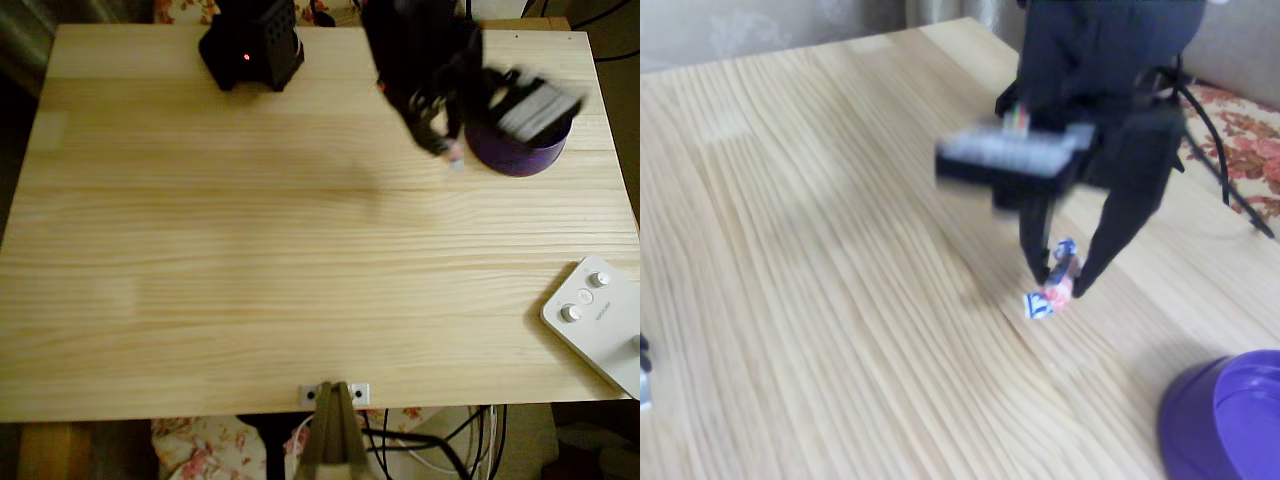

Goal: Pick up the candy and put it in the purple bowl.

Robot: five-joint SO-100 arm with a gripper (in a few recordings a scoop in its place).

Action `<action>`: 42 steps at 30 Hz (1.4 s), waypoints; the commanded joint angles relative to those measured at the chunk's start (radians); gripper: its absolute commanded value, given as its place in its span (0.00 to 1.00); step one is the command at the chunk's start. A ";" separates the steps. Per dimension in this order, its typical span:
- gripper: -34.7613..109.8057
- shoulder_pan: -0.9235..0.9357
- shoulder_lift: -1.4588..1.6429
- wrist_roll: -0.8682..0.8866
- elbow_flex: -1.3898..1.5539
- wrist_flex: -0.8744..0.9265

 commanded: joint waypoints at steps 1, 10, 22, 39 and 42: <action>0.23 -0.075 0.149 -0.006 -0.130 -0.026; 0.23 -0.298 0.006 0.014 -0.272 -0.184; 0.23 -0.331 -0.295 0.003 -0.334 -0.321; 0.35 -0.334 -0.278 -0.020 -0.273 -0.298; 0.31 -0.318 -0.249 -0.026 -0.253 -0.287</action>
